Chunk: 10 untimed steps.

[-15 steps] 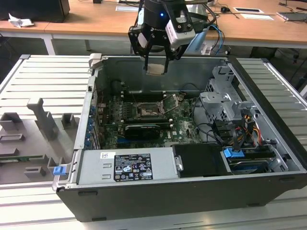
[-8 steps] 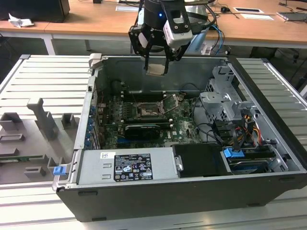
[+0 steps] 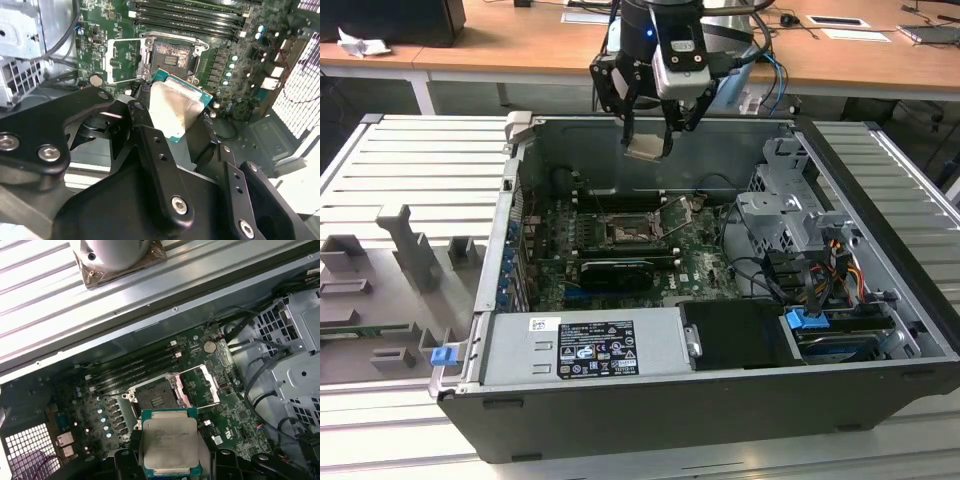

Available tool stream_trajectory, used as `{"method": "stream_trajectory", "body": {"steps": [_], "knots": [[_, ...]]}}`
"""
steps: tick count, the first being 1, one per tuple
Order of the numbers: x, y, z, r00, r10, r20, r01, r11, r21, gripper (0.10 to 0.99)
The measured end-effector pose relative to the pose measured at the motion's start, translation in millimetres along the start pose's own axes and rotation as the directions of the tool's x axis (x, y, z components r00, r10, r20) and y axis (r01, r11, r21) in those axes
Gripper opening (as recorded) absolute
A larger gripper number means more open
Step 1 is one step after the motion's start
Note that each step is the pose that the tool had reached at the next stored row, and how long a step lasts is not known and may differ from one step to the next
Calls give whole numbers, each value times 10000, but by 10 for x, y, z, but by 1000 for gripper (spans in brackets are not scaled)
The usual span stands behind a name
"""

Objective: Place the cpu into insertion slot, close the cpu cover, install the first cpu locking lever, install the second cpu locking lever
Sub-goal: 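Place the cpu into insertion slot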

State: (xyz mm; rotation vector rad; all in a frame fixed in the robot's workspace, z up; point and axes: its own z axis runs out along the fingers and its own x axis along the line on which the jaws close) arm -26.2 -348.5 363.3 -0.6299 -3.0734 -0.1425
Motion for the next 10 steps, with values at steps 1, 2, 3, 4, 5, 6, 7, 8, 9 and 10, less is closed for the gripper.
{"method": "stream_trajectory", "body": {"steps": [1, 2, 3, 4, 5, 6, 7, 8, 9, 10], "knots": [[0, 0, 3, 9999, 172, 16, -172, 9999, -4, 529], [0, 0, 5, 9992, 396, 35, -396, 9992, -7, 529], [0, -1, 5, 9985, 543, 48, -543, 9985, -10, 529], [0, -1, 8, 9966, 820, 72, -820, 9966, -19, 529], [0, -1, 10, 9937, 1120, 98, -1119, 9937, -26, 529], [0, -1, 13, 9902, 1395, 122, -1394, 9902, -37, 529], [0, -1, 14, 9879, 1547, 135, -1547, 9880, -42, 529], [0, -1, 15, 9835, 1805, 157, -1804, 9836, -50, 529], [0, -2, 18, 9783, 2062, 179, -2061, 9785, -59, 529], [0, -2, 19, 9752, 2206, 191, -2205, 9754, -65, 529]]}}
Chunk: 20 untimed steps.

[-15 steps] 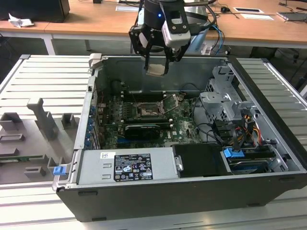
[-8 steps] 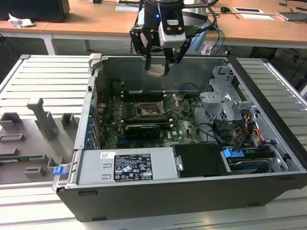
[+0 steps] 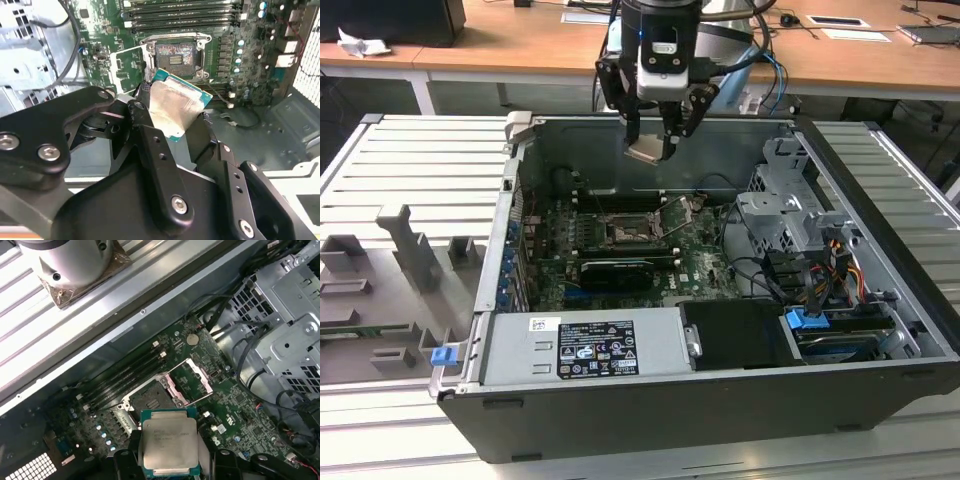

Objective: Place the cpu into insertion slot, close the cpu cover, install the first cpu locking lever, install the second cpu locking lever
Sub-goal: 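Place the cpu into insertion slot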

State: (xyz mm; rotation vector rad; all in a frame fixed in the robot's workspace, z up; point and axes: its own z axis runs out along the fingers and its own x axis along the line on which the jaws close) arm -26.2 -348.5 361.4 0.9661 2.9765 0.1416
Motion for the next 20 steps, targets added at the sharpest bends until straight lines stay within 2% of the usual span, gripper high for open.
{"method": "stream_trajectory", "body": {"steps": [3, 8, 12, 14, 17, 20], "knots": [[0, -1, 12, 9979, 647, 58, -647, 9979, -11, 529], [-1, -4, 41, 9898, 1418, 122, -1418, 9899, -31, 529], [-1, -6, 66, 9723, 2328, 199, -2327, 9725, -62, 529], [-2, -6, 74, 9648, 2619, 227, -2619, 9651, -72, 529], [-2, -8, 90, 9485, 3157, 275, -3155, 9489, -95, 529], [-2, -9, 102, 9379, 3457, 300, -3455, 9384, -109, 529]]}}
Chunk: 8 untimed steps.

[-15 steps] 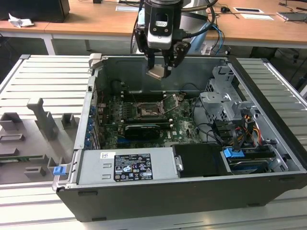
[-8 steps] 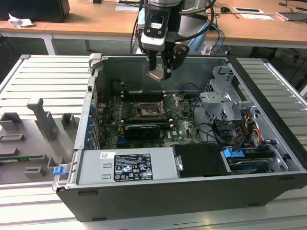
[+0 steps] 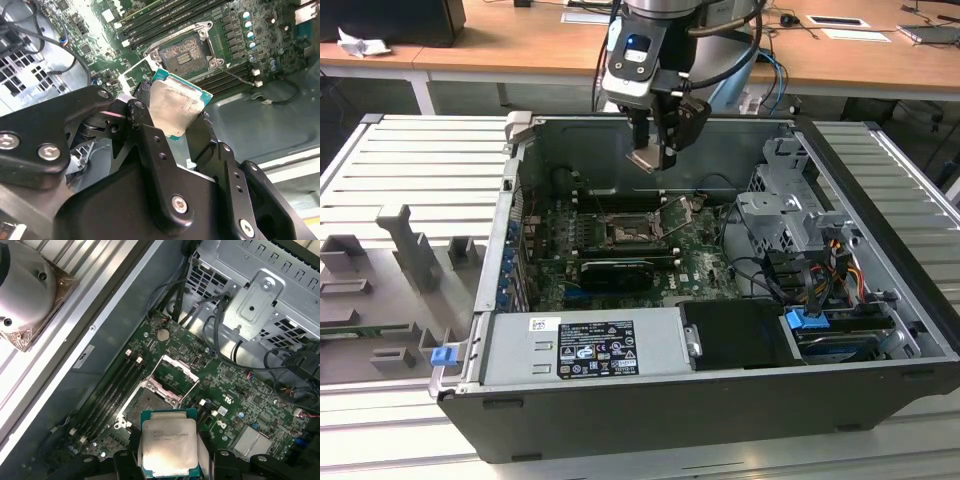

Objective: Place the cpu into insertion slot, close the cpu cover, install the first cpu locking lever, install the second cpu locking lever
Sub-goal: 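Place the cpu into insertion slot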

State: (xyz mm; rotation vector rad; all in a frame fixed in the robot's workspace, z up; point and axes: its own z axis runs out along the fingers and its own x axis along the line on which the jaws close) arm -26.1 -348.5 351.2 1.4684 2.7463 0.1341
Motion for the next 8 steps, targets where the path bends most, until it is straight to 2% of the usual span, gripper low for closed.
{"method": "stream_trajectory", "body": {"steps": [3, 8], "knots": [[0, -1, 12, 9998, 219, 19, -219, 9998, -5, 529], [-1, -4, 42, 9996, 281, 25, -281, 9996, -6, 529]]}}
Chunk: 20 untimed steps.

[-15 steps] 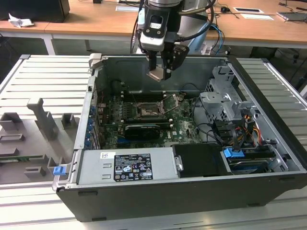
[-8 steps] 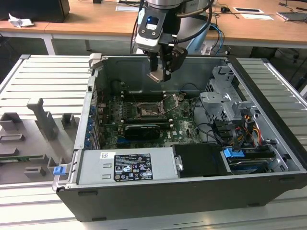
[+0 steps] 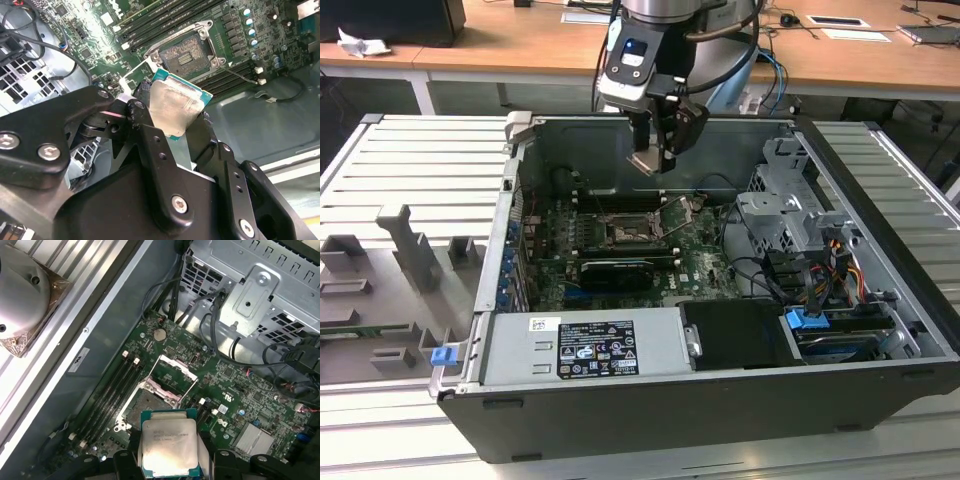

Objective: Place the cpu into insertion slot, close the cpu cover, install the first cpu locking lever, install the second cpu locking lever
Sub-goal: 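Place the cpu into insertion slot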

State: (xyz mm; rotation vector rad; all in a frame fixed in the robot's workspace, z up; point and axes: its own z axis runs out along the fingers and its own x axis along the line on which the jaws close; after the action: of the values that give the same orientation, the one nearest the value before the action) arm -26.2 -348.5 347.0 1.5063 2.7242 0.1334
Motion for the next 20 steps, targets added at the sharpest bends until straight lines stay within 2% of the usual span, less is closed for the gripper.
{"method": "stream_trajectory", "body": {"steps": [11, 20], "knots": [[-1, -3, 35, 9999, 140, 12, -140, 9999, -3, 529], [-1, -4, 49, 9965, 832, 71, -832, 9965, -20, 529]]}}
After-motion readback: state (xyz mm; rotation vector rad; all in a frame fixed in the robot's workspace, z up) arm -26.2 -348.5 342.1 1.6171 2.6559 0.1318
